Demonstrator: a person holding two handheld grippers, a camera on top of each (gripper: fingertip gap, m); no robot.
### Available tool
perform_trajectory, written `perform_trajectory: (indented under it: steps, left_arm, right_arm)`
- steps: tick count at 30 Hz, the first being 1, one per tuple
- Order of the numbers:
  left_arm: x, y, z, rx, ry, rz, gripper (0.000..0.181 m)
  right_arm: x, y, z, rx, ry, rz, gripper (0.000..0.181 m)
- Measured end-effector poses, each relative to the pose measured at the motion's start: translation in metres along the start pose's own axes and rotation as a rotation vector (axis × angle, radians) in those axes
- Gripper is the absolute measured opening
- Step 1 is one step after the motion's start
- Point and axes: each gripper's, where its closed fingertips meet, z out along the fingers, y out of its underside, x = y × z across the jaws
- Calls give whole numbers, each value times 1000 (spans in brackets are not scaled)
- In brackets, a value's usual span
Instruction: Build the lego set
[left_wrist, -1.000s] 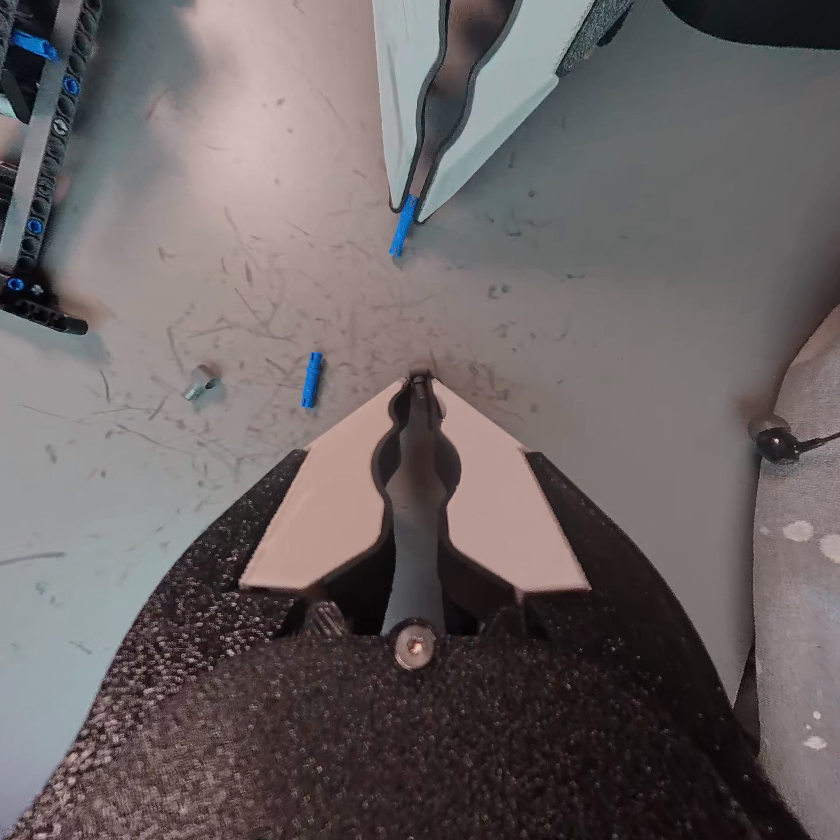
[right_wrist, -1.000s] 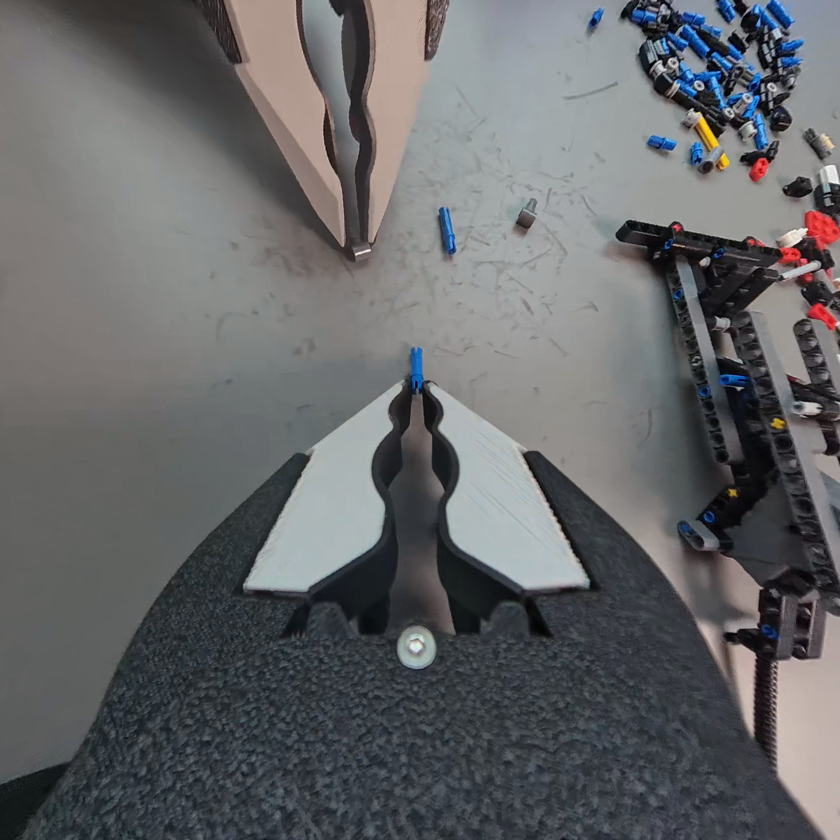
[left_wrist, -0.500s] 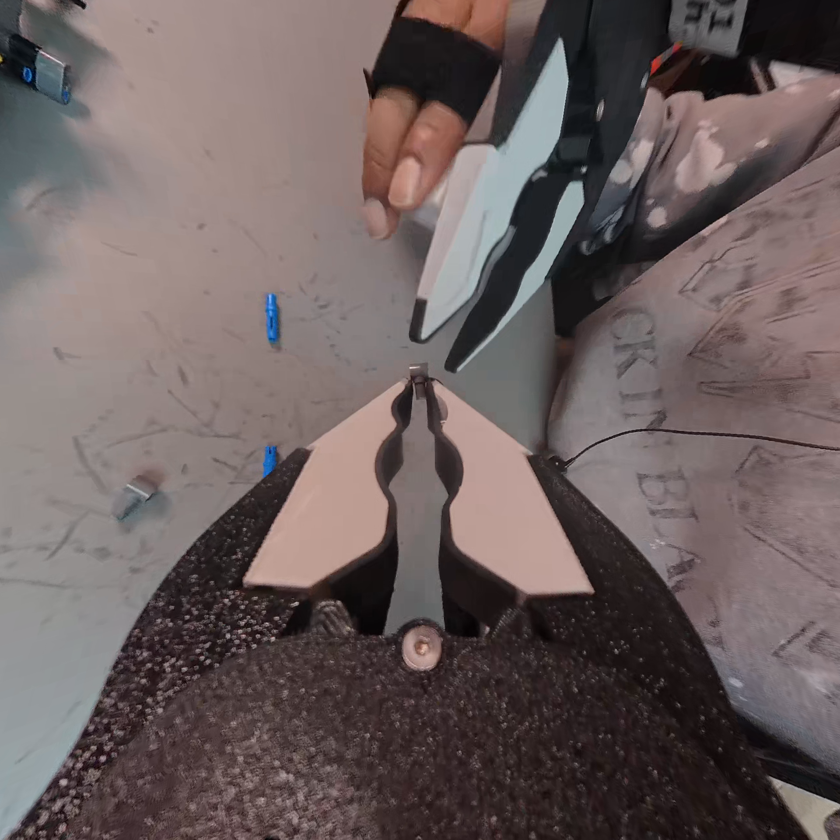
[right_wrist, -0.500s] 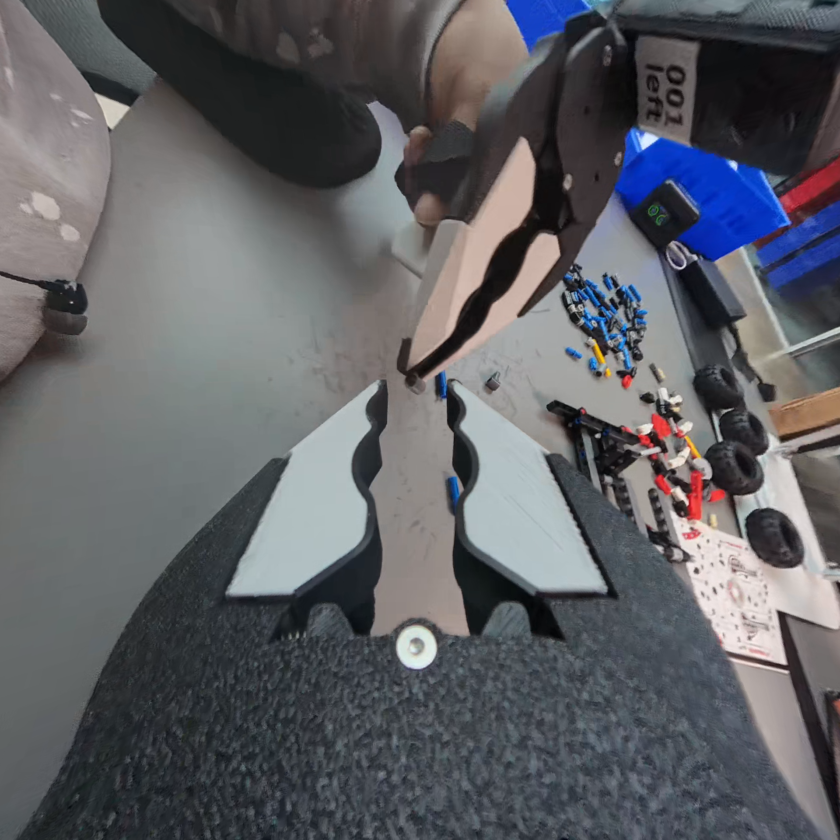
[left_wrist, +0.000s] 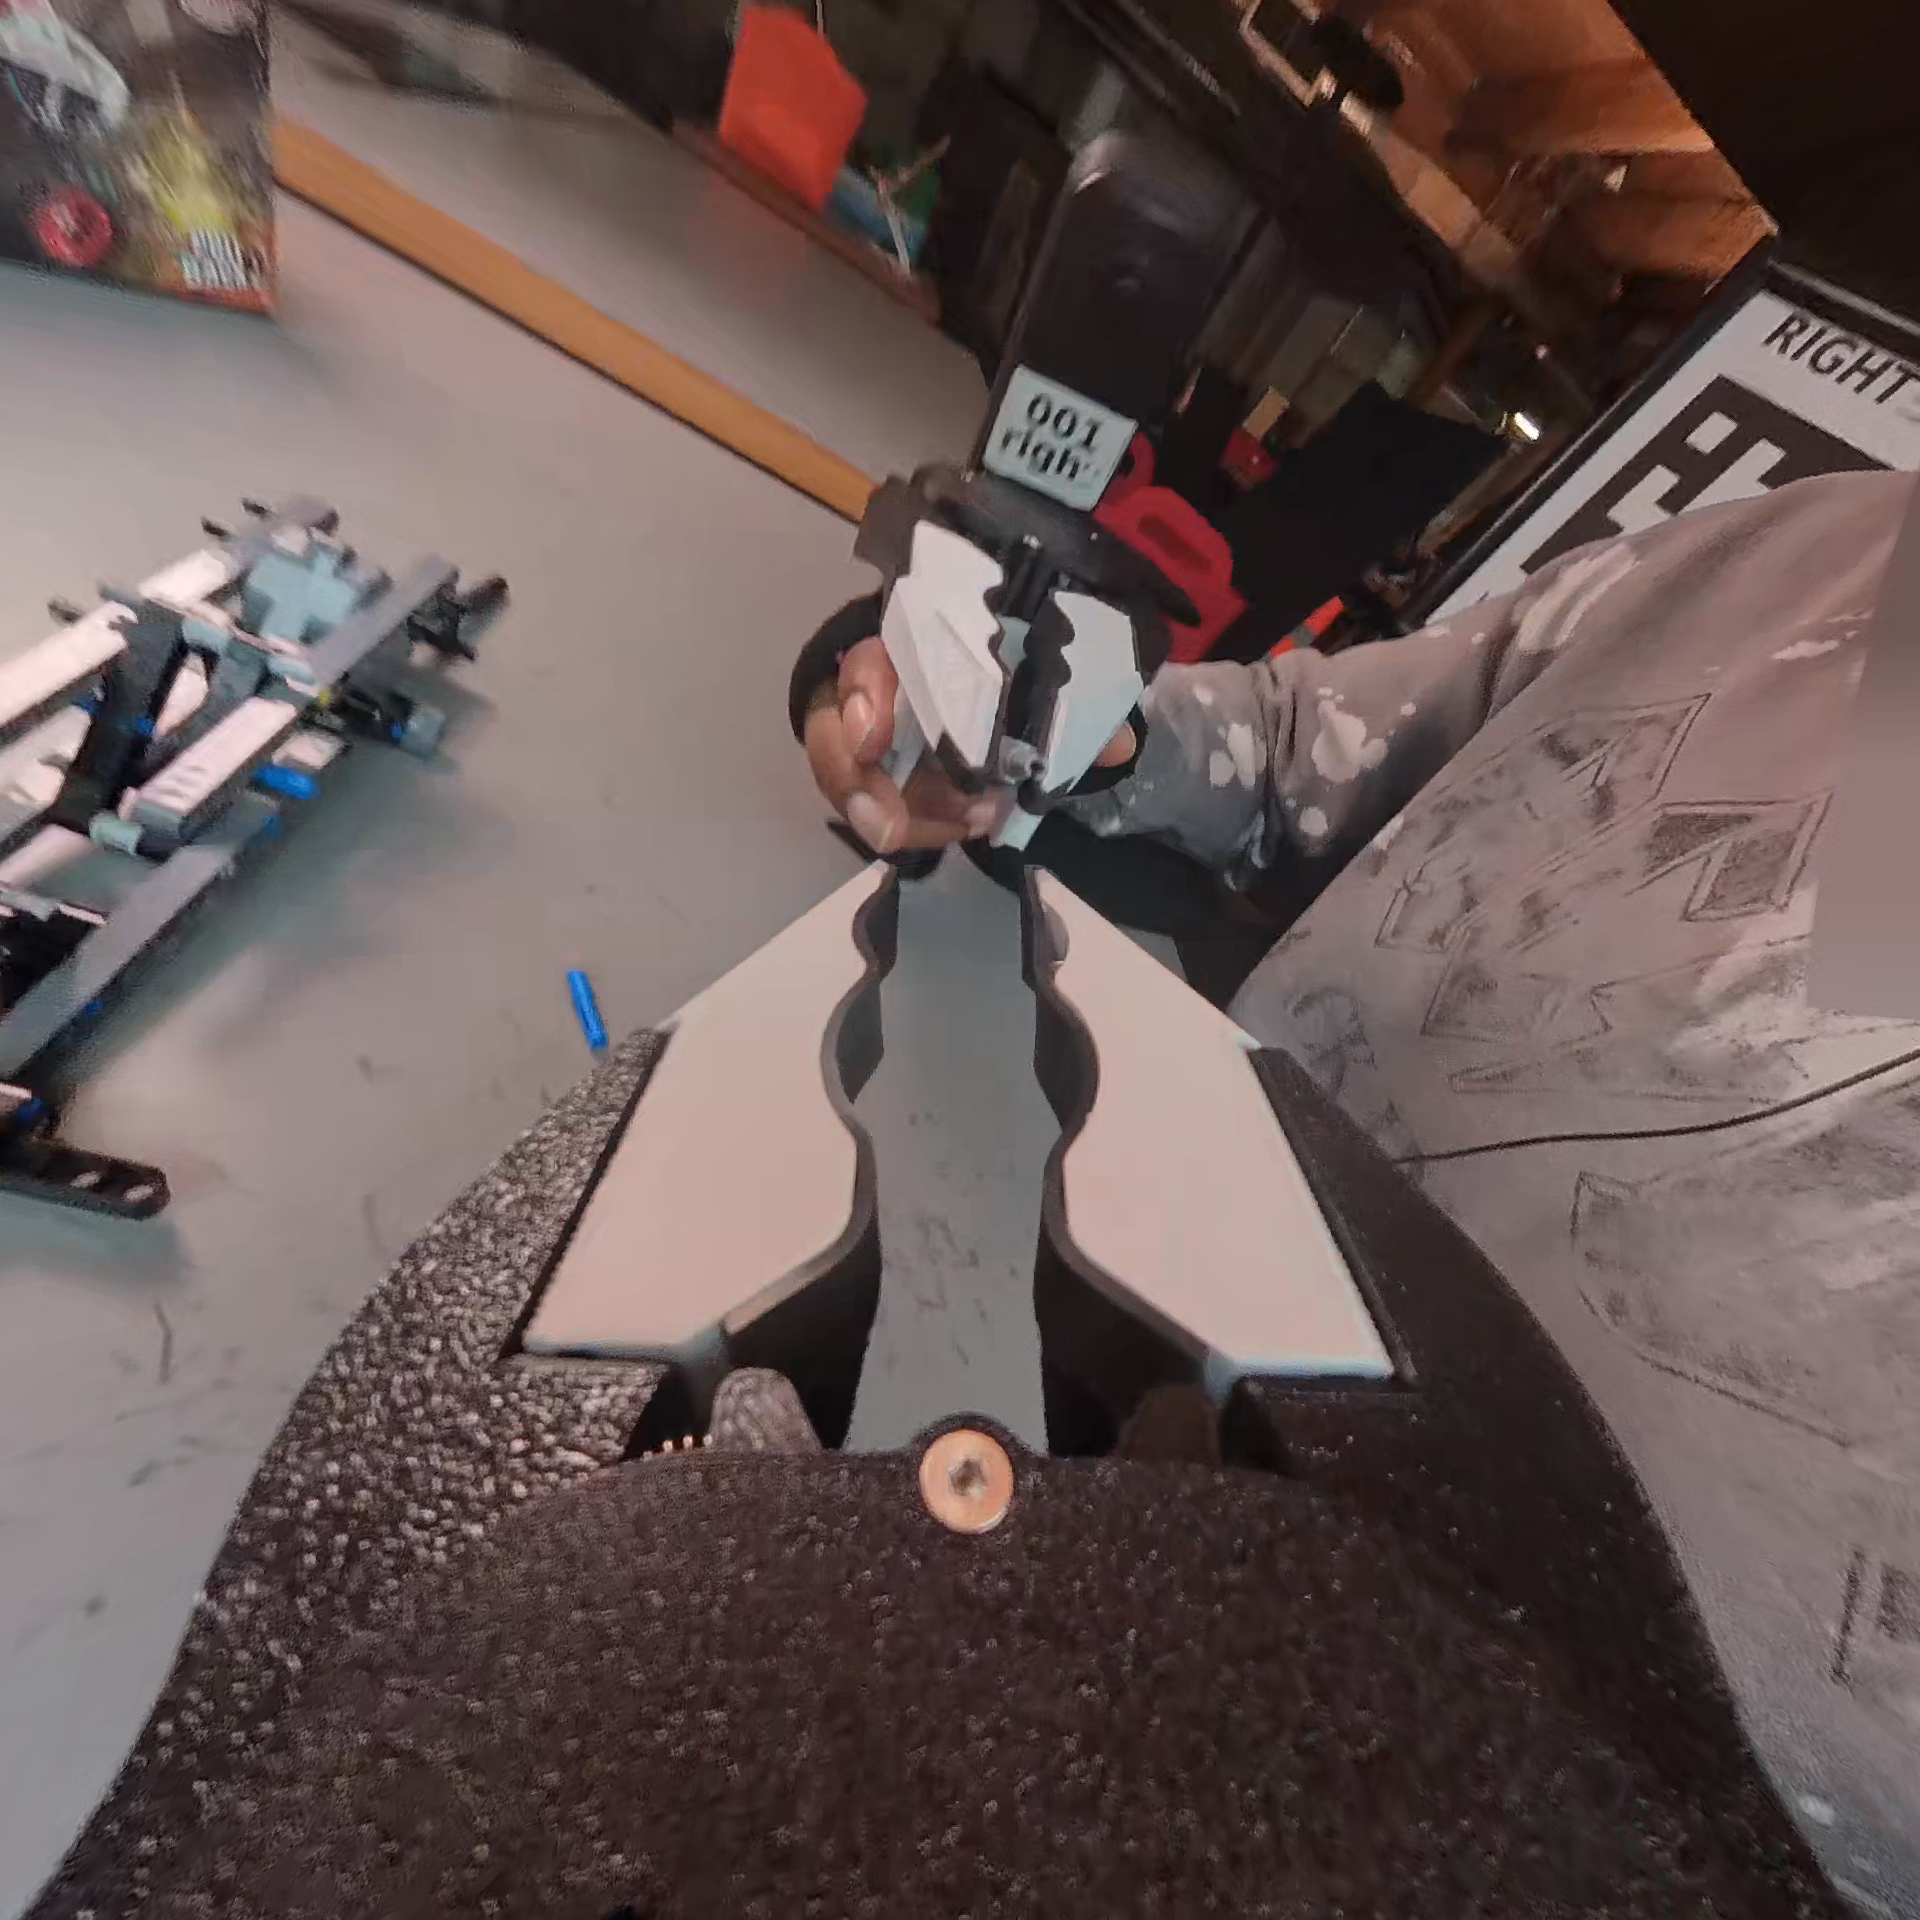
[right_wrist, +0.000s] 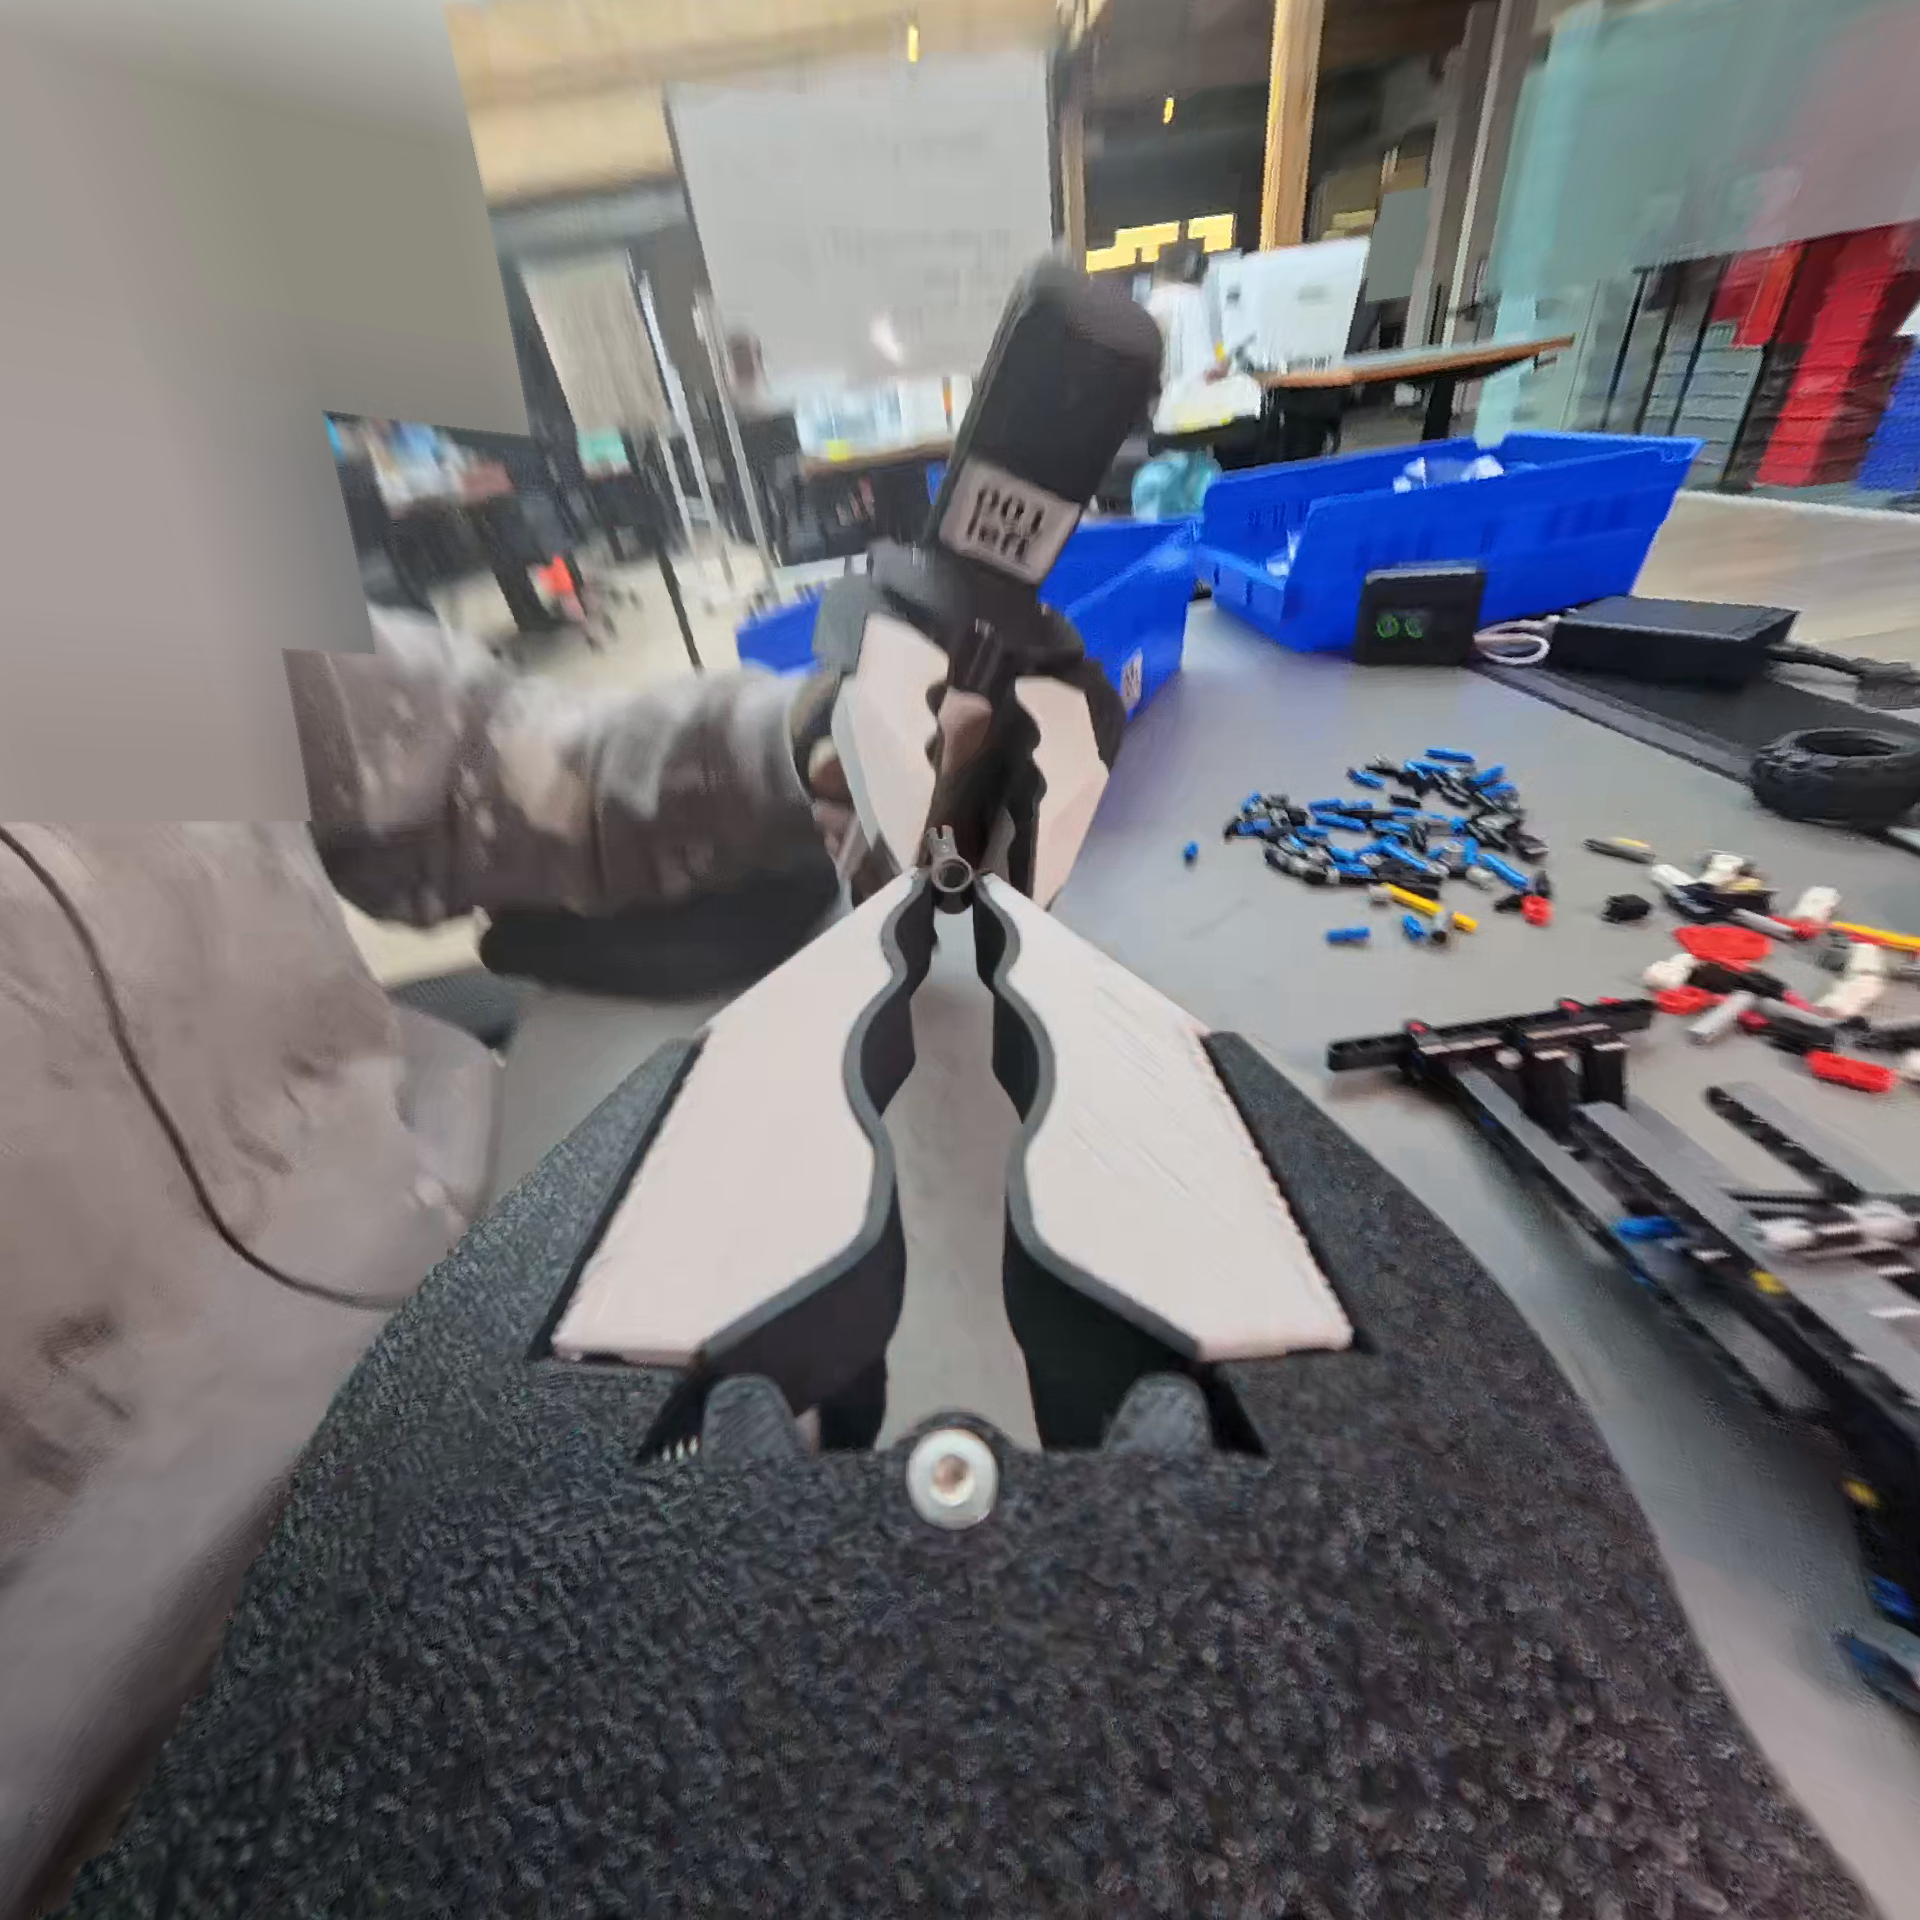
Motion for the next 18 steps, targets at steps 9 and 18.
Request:
perform_trajectory:
  steps: [9, 18]
  left_arm:
    - [19, -50, -10, 283, -227, 419, 24]
    - [8, -44, -5, 149, -555, 842, 21]
  right_arm:
    - [6, -37, 9, 417, -207, 755, 6]
    - [8, -29, 18, 432, -199, 908, 6]
